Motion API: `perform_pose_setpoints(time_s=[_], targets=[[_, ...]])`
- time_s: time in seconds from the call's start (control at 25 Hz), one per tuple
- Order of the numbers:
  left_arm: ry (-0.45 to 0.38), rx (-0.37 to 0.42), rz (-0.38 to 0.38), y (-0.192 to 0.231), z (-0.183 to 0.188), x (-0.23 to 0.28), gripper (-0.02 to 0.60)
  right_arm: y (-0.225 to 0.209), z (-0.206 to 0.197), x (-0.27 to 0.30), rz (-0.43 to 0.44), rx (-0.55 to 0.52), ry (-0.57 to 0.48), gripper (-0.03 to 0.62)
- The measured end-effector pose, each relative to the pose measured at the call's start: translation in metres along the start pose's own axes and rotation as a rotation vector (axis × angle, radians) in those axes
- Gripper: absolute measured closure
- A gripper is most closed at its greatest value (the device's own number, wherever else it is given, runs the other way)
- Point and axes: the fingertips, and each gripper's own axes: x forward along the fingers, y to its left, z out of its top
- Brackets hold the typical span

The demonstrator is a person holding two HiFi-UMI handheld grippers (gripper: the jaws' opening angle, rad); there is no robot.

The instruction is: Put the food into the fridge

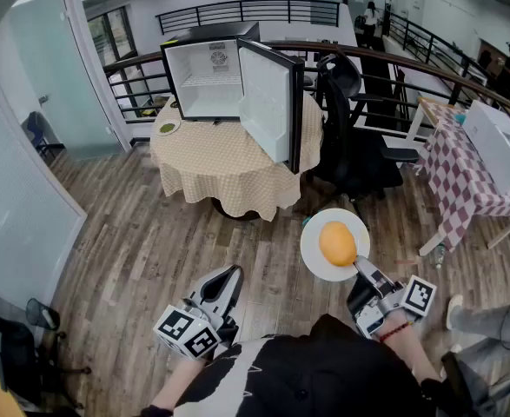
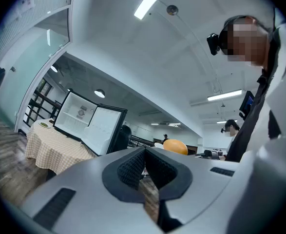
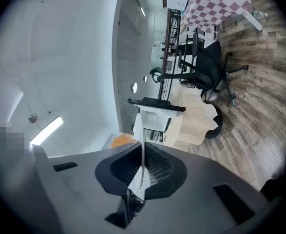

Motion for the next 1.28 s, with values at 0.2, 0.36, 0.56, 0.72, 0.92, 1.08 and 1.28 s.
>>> perform_pose_setpoints(time_s=[0.2,0.36,0.56,0.72,0.92,1.08,1.28], targets=[[0.003,-0.009,-0.006,0.008,-0.001,-0.007,0.569,-0.002,-0.011,0.007,-0.011,-0.002,0.008,0.571],[0.007,-0.017,0.002,0.023,0.002,-0.014,0.569,-0.001,-0.020,0.024,-0.002,-0.004,0.017,0.571],[0.011,-0.015,0.021,0.051,0.012,-0.034,0.569,-0.001,-0.044,0.055,0.006,0.005,0.038,0.571],[0.043,-0.015,0.006,0.068,0.009,-0.051,0.569,-0.008,-0.063,0.085,0.034,0.039,0.055,0.569],[0.028,0.032,-0.003,0.096,0.033,-0.055,0.569,-0.003,-0.080,0.147,0.070,0.081,0.076,0.569],[0.004,0.043,0.053,0.131,0.055,-0.049,0.569,0.007,-0.095,0.196,0.083,0.089,0.119,0.569],[-0.023,0.067,0.009,0.167,0.072,-0.029,0.569,-0.003,-0.106,0.262,0.089,0.081,0.176,0.569]])
